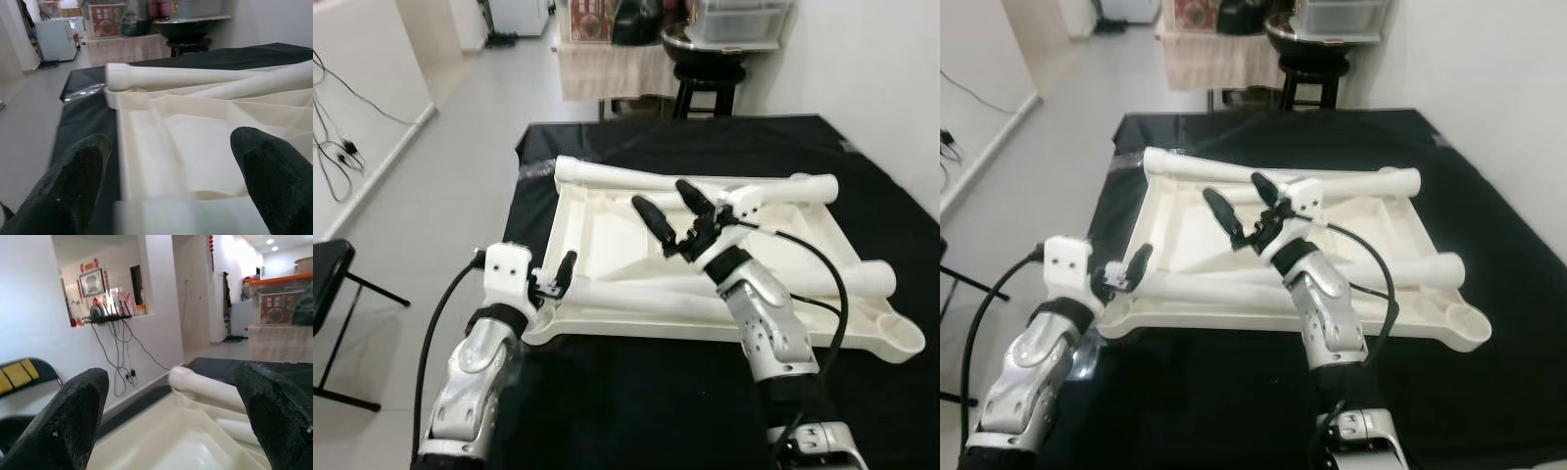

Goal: Building children table

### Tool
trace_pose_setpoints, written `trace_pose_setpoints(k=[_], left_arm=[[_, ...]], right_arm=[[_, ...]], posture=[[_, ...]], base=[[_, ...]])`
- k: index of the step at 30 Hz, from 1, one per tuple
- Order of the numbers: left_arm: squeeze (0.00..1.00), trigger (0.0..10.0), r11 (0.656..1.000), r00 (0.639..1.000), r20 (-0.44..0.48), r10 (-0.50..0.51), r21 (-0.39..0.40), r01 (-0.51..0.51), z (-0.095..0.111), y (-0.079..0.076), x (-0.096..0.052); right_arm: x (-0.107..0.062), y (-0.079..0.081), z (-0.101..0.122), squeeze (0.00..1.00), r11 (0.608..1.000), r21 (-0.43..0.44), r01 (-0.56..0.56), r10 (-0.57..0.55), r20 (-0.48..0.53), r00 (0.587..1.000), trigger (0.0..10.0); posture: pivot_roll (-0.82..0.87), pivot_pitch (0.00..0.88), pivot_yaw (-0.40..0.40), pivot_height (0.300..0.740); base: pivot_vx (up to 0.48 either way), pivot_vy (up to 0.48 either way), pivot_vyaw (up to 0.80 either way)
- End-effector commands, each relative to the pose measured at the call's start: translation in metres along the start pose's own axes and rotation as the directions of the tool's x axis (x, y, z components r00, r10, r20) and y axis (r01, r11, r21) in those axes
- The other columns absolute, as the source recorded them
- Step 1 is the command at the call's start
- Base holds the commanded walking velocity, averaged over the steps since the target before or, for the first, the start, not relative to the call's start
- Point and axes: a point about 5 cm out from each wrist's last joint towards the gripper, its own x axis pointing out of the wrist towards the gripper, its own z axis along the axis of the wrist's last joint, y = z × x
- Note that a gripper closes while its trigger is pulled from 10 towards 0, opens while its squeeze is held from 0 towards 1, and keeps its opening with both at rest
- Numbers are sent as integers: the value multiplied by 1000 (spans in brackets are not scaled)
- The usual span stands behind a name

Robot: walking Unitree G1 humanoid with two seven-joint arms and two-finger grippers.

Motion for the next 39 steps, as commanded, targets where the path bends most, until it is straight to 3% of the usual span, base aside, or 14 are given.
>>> trace_pose_setpoints(k=[1, 8, 16, 19, 20, 23, 25, 27, 29, 30, 32, 34, 37, 39], left_arm=[[0, 10000, 999, 999, -3, -34, -20, 34, 0, -7, 0], [0, 10000, 999, 999, -10, -43, -29, 42, -1, -9, 1], [0, 10000, 998, 995, -78, -54, -49, 51, -10, -12, 3], [0, 10000, 997, 994, -88, -62, -50, 58, -11, -12, 2], [0, 10000, 997, 994, -88, -62, -50, 58, -11, -12, 2], [0, 10000, 991, 985, -119, -123, -60, 117, -14, -19, -2], [0, 10000, 983, 975, -140, -175, -73, 166, -17, -25, -5], [0, 10000, 983, 975, -140, -175, -73, 166, -17, -25, -5], [0, 10000, 979, 968, -152, -200, -82, 189, -18, -30, -8], [0, 10000, 979, 968, -152, -200, -82, 189, -18, -30, -8], [0, 10000, 977, 965, -160, -206, -93, 193, -19, -33, -13], [0, 10000, 977, 965, -160, -206, -93, 193, -19, -33, -13], [0, 10000, 973, 961, -164, -220, -99, 206, -20, -38, -17], [0, 10000, 971, 958, -165, -233, -99, 219, -19, -41, -18]], right_arm=[[-4, -4, 2, 0, 999, -40, 2, -2, -3, 1000, 10000], [-9, -4, -3, 0, 996, -85, -14, 7, -88, 996, 10000], [-5, -12, -10, 0, 978, -210, -6, -60, -304, 951, 10000], [-2, -11, -5, 0, 939, -323, -120, -12, -378, 926, 10000], [-2, -11, -5, 0, 939, -323, -120, -12, -378, 926, 10000], [8, -16, 6, 0, 879, -425, -217, 1, -452, 892, 10000], [18, -17, 14, 0, 849, -444, -286, 22, -512, 859, 10000], [18, -17, 14, 0, 849, -444, -286, 22, -512, 859, 10000], [28, -24, 23, 0, 809, -480, -339, 9, -567, 824, 10000], [28, -24, 23, 0, 809, -480, -339, 9, -567, 824, 10000], [32, -36, 27, 0, 768, -489, -414, -31, -674, 738, 10000], [32, -36, 27, 0, 768, -489, -414, -31, -674, 738, 10000], [31, -48, 31, 0, 692, -477, -541, -59, -785, 617, 10000], [35, -51, 35, 0, 684, -439, -582, -64, -831, 552, 10000]], posture=[[-9, 14, -5, 740], [-16, 17, -3, 740], [-22, 21, 2, 740], [-20, 27, 3, 740], [-20, 27, 3, 740], [-15, 39, -2, 740], [-12, 42, -3, 740], [-12, 42, -3, 740], [0, 56, -12, 740], [0, 56, -12, 740], [-2, 72, -18, 740], [-2, 72, -18, 740], [-6, 85, -29, 740], [-8, 97, -34, 740]], base=[[0, -461, 0], [0, -459, 0], [0, 0, 0], [0, 0, 0], [0, 0, 0], [0, 0, 0], [0, 0, 0], [0, 0, 0], [0, 0, 0], [0, 0, 0], [0, 0, 0], [0, 0, 0], [0, 0, 0], [0, 0, 0]])
